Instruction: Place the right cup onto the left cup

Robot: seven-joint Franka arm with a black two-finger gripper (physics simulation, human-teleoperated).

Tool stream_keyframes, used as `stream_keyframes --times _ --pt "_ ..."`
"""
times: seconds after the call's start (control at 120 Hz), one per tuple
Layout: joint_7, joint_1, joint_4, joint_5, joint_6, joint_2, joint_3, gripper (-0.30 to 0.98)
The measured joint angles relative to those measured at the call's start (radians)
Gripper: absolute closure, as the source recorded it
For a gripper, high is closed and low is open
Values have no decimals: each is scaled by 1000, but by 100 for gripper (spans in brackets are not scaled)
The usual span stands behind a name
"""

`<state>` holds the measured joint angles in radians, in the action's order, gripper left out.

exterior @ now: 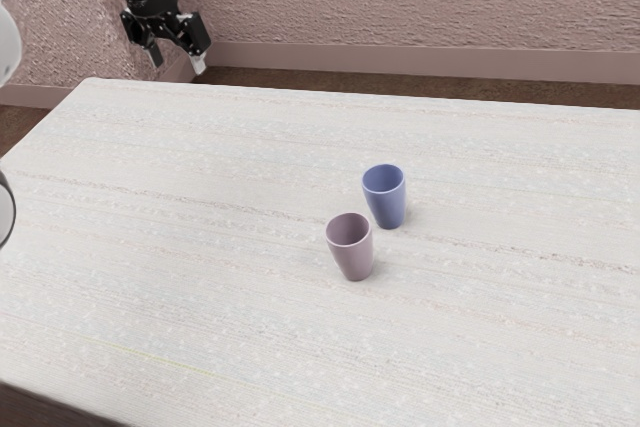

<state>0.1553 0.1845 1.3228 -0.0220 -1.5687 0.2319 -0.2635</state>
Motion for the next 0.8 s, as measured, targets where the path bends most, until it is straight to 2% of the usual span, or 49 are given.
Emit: stream_keyframes --times 0.192,0.367,0.483,0.667,0.8 --pt "12 3 13 -2 -32 26 15 2" --pt "12 18 -46 -5 -113 162 53 2" --pt "-6 68 -64 -8 -159 219 64 2" --pt "-55 176 7 -31 -198 170 70 2" --pt "-92 252 13 -64 -214 197 71 2"
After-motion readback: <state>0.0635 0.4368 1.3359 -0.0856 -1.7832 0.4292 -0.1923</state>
